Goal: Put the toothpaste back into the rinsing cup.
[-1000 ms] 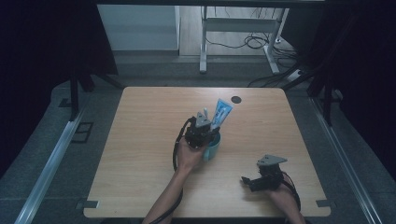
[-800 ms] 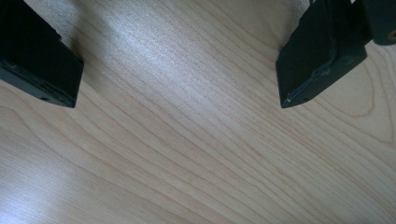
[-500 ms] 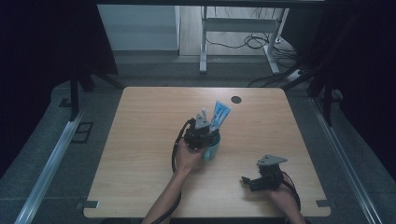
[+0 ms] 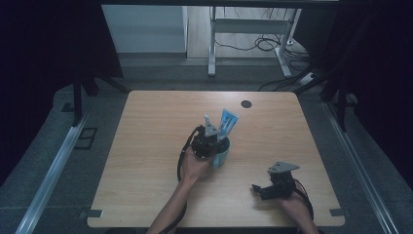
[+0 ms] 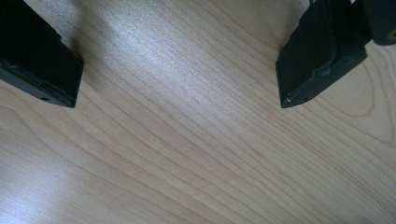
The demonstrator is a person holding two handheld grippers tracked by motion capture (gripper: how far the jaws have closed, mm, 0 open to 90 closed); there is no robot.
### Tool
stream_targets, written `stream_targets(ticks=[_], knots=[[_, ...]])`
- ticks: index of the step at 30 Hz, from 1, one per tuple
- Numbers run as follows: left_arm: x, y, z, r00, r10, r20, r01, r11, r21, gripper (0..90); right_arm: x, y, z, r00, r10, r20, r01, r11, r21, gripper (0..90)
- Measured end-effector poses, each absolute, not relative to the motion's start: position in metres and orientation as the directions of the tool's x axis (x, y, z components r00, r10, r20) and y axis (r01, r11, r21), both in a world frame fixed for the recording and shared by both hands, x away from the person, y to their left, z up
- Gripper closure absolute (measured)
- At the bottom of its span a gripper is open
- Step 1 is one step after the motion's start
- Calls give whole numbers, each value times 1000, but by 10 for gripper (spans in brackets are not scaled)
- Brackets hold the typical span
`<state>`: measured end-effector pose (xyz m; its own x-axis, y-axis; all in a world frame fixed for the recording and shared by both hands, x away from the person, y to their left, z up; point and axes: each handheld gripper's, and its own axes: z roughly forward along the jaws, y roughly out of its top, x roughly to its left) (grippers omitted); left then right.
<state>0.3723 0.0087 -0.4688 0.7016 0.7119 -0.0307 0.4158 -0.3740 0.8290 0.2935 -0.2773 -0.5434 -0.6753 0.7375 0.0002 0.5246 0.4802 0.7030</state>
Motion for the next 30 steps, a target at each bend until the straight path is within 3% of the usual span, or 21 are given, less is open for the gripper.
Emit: stream_targets(ticks=[23, 30], knots=[[357, 17, -455, 711, 702, -40, 426, -386, 818, 170, 294, -277, -543, -675, 737, 0, 524, 480, 703, 3], [355, 23, -451, 712, 701, -47, 436, -388, 812, 116, 294, -277, -543, -675, 737, 0, 524, 480, 703, 3]])
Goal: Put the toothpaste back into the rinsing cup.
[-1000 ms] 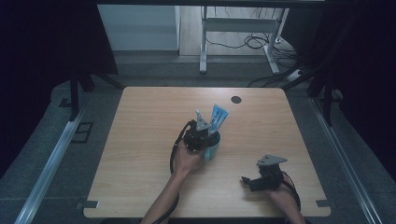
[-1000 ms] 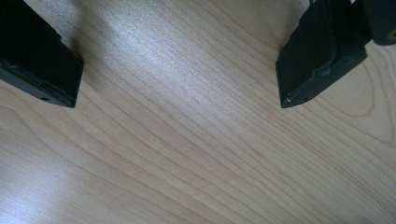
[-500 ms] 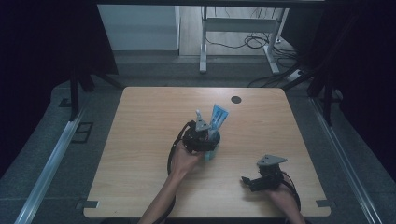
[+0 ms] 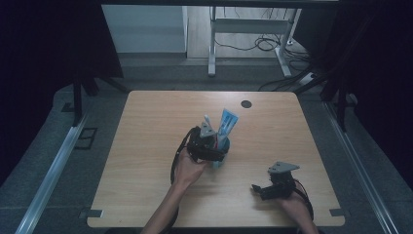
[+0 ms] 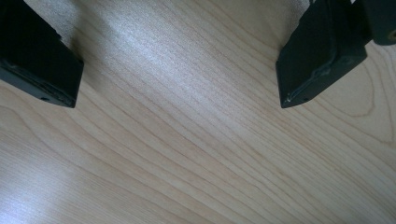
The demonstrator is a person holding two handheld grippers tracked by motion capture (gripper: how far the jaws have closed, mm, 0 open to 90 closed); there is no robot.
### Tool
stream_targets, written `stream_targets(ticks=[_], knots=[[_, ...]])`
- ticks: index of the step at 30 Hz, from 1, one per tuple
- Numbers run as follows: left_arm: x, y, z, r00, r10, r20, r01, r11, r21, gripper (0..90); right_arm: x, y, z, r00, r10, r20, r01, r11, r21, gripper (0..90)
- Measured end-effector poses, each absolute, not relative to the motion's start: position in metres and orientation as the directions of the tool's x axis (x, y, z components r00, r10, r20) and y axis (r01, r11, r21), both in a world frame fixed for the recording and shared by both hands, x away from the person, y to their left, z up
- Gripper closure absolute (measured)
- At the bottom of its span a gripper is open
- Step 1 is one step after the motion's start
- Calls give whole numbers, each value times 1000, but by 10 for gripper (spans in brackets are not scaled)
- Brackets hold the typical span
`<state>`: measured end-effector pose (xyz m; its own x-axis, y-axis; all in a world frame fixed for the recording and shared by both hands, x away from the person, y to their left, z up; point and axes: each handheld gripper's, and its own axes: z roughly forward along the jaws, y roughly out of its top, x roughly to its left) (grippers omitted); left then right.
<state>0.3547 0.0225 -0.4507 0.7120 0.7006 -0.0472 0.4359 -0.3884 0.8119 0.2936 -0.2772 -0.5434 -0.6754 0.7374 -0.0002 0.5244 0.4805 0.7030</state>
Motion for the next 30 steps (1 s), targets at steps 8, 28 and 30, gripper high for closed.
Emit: stream_targets(ticks=[8, 28, 30], knots=[[348, 31, -444, 719, 694, -47, 430, -390, 814, 48, 294, -277, -543, -675, 738, 1, 525, 479, 703, 3], [329, 56, -444, 713, 701, -21, 411, -393, 823, 0, 294, -277, -543, -675, 738, -1, 524, 480, 703, 3], [327, 60, -445, 709, 705, -20, 413, -391, 823, 0, 294, -277, -543, -675, 738, 0, 524, 480, 704, 3]])
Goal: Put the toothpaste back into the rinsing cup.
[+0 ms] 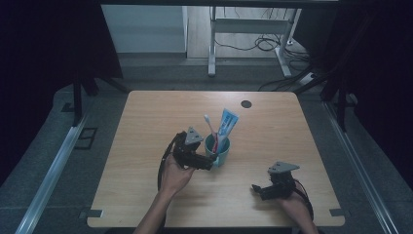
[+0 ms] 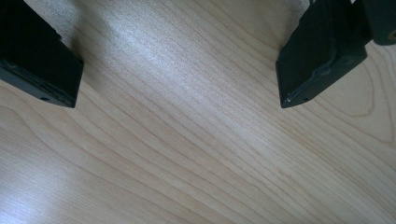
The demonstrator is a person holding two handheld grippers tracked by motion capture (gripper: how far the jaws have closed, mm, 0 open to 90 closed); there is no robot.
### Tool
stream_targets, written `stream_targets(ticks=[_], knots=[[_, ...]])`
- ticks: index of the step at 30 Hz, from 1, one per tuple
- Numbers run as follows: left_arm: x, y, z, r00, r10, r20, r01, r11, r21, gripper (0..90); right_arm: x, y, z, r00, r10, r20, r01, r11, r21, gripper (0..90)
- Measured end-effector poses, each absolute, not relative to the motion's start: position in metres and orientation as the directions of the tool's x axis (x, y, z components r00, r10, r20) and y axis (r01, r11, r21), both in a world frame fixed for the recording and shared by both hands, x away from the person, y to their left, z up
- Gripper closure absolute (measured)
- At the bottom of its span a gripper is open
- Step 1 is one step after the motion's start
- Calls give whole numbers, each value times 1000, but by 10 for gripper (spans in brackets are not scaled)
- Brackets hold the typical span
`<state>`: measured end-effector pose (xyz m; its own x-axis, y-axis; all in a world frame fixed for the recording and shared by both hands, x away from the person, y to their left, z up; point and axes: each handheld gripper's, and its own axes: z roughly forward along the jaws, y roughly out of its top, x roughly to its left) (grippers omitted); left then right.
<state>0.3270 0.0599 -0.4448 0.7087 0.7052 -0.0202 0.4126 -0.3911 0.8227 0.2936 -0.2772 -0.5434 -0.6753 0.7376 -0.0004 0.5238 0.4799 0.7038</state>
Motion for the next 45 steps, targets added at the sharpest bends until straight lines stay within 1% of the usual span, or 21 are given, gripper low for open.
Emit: stream_targets(ticks=[7, 18, 24, 32, 39, 45], knots=[[320, 74, -450, 695, 719, -7, 419, -397, 816, 0, 294, -277, -543, -675, 738, -1, 524, 481, 704, 3], [307, 96, -464, 684, 730, -16, 441, -395, 806, 0, 294, -277, -543, -675, 738, -1, 524, 480, 703, 3], [299, 106, -479, 678, 734, -30, 453, -385, 804, 0, 294, -277, -543, -675, 738, -1, 524, 480, 703, 3], [291, 115, -499, 666, 745, -45, 478, -380, 792, 0, 294, -277, -543, -675, 738, -1, 524, 481, 703, 3], [285, 118, -514, 655, 755, -28, 495, -401, 771, 0, 293, -277, -543, -674, 739, 1, 527, 479, 702, 3], [281, 120, -527, 645, 763, -34, 519, -405, 752, 0, 293, -277, -543, -673, 740, 1, 527, 479, 702, 4]])
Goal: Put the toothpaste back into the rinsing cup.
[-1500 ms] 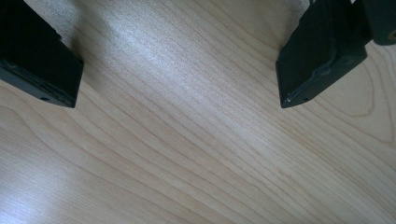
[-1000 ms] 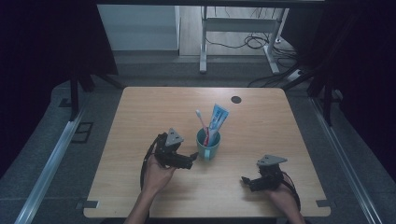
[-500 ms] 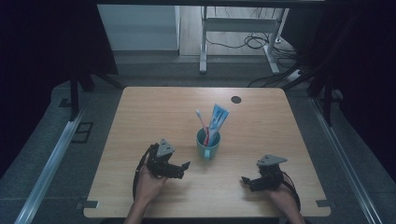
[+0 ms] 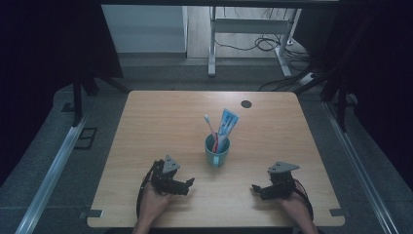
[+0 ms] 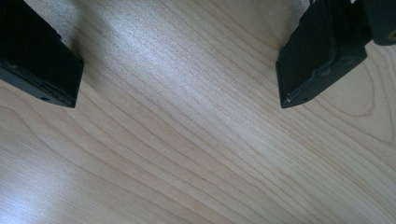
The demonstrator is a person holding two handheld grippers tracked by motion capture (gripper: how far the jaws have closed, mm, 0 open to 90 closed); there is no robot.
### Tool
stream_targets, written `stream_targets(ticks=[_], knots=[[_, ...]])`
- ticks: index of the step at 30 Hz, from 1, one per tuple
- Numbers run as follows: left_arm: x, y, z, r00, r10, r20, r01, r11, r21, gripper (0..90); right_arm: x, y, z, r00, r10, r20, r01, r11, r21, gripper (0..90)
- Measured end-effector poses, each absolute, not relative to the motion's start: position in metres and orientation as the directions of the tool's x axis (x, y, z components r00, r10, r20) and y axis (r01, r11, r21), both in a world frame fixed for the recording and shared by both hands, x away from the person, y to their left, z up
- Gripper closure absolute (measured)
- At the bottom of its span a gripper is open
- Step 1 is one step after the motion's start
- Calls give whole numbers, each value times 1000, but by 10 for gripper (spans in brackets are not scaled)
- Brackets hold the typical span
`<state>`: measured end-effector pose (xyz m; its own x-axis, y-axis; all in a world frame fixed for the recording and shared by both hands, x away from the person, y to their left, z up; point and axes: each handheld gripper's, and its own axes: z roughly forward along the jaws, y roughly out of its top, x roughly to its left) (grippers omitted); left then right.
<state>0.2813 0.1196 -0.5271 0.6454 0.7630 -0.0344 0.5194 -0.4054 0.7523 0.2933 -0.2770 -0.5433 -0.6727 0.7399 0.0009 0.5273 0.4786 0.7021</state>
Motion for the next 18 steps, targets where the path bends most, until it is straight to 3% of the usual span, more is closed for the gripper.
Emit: stream_targets(ticks=[8, 14, 18], knots=[[282, 120, -541, 645, 763, -39, 554, -432, 712, 0, 293, -277, -543, -674, 738, -1, 525, 480, 704, 3], [283, 115, -544, 657, 753, 6, 558, -492, 668, 0, 293, -277, -543, -674, 739, -1, 525, 479, 704, 4], [284, 116, -545, 651, 759, -25, 579, -474, 663, 0, 293, -277, -544, -674, 738, -1, 524, 479, 704, 3]])
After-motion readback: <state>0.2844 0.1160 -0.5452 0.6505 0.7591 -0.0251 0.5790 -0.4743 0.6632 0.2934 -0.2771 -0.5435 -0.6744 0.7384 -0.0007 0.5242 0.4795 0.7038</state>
